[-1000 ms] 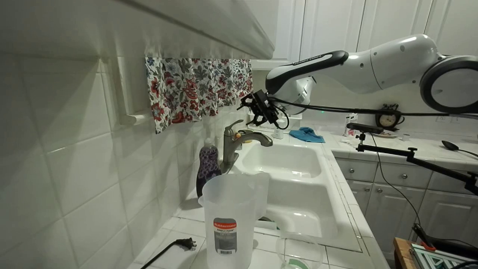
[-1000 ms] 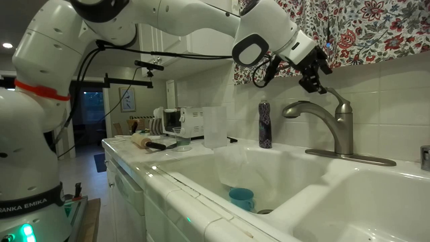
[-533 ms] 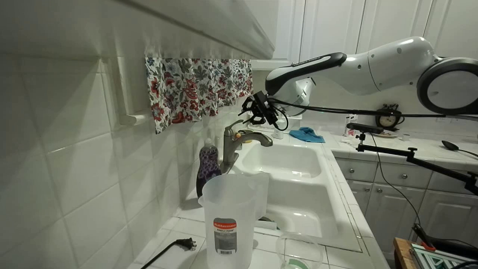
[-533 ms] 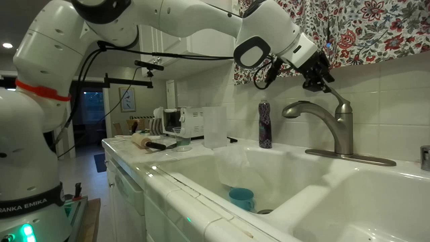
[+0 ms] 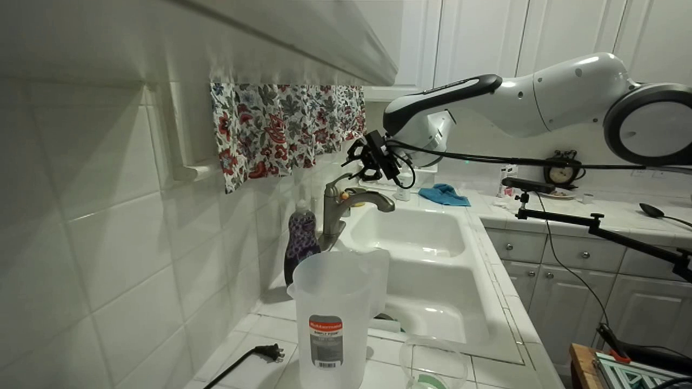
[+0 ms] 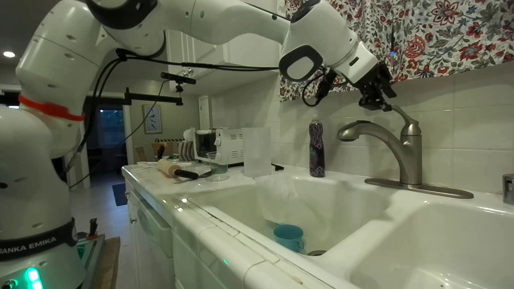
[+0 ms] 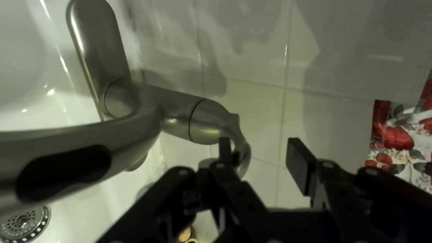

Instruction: Open the faucet

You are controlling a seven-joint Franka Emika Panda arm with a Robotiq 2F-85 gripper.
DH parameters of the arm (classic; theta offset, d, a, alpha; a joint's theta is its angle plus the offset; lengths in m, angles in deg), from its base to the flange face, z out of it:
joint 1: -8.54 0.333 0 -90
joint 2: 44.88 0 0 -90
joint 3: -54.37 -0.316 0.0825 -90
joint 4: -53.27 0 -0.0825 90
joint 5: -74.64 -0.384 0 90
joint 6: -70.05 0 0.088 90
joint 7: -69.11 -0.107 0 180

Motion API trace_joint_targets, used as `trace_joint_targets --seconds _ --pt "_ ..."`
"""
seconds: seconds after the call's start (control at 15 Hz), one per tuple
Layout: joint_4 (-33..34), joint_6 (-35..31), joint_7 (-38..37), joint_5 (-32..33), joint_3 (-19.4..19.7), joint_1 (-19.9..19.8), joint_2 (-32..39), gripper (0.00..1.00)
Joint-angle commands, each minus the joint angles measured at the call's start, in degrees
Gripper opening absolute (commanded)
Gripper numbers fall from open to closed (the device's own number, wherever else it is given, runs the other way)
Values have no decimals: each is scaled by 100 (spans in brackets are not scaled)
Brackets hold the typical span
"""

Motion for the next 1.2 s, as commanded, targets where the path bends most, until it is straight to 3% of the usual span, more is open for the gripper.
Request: trace_joint_targets --seconds 0.0,0.2,1.13 --pt "322 102 151 -192 -118 -152 166 39" --pt "336 101 192 -214 -162 -188 150 34" --pt "757 -10 750 -542 -381 -384 198 33"
